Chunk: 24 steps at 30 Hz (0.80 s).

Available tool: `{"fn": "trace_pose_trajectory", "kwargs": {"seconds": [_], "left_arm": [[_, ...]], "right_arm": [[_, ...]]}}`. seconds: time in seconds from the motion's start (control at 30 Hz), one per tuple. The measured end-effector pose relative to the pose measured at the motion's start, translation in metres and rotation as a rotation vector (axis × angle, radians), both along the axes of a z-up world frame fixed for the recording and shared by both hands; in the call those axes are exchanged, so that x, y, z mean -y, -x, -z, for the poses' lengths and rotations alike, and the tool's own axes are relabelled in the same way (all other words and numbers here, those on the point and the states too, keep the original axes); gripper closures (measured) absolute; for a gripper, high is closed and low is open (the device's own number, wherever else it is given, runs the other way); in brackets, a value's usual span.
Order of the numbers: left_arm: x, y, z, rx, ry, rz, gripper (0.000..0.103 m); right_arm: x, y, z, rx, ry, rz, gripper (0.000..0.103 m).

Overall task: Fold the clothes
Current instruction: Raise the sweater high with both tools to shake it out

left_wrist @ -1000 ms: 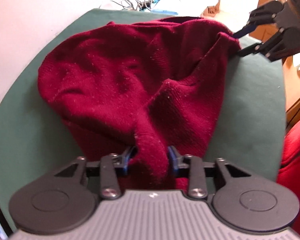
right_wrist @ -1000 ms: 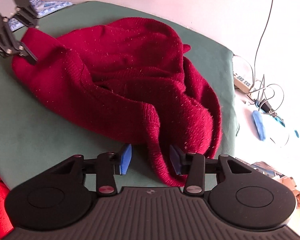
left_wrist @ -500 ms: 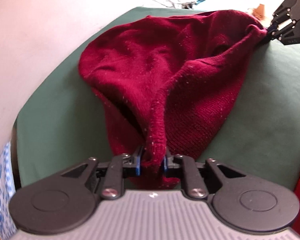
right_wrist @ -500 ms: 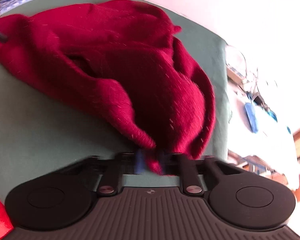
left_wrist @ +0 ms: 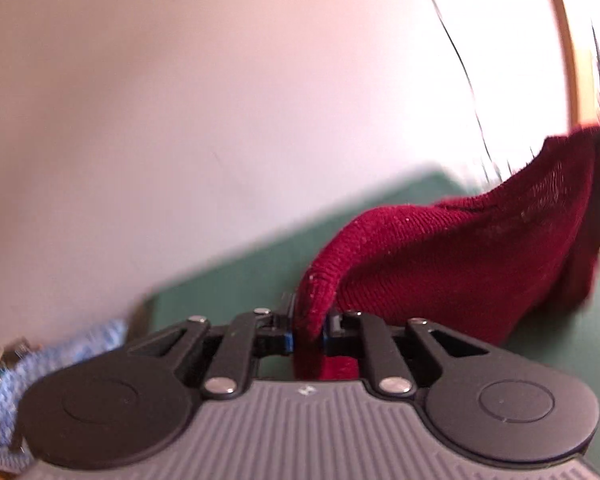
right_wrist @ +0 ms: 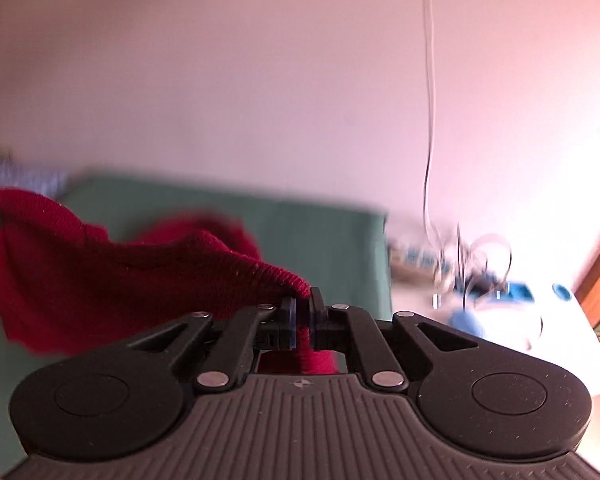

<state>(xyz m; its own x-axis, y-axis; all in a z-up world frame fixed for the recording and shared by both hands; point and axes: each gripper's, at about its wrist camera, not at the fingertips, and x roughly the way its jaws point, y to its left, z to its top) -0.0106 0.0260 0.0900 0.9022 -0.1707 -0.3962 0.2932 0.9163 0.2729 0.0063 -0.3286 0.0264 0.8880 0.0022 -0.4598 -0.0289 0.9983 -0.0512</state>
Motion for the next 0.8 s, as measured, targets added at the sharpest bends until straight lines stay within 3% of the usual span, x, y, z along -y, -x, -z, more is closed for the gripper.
{"fn": "trace_pose_trajectory", "kwargs": {"seconds": [0.1,0.23,0.43,0.6,0.7,0.77,0.8], "left_arm": [[-0.015,-0.007,-0.072,0.110,0.071,-0.030,0.091],[-0.027,0.002,-0.155,0.292,0.081,-0.063,0.091],[-0.047,0.035,-0.257,0.502,0.112,-0.114,0.091],[-0.061,0.043,-0.284,0.550,0.125,-0.154,0.091],[-0.067,0.051,-0.277,0.563,0.109,-0.165,0.091],[-0.073,0.058,-0.266,0.548,0.095,-0.165,0.091],[-0.077,0.062,-0.259,0.529,0.090,-0.161,0.091]], "right_arm": [[0.002,-0.012,-0.063,0.111,-0.067,0.031,0.098],[-0.005,-0.008,-0.141,0.273,-0.141,0.057,0.098],[-0.035,0.014,-0.238,0.519,-0.143,0.063,0.098],[-0.064,0.020,-0.282,0.616,-0.078,0.079,0.098],[-0.072,0.034,-0.292,0.663,-0.071,0.034,0.098],[-0.084,0.033,-0.288,0.642,0.008,0.038,0.098],[-0.080,0.038,-0.284,0.630,-0.002,0.029,0.098]]}}
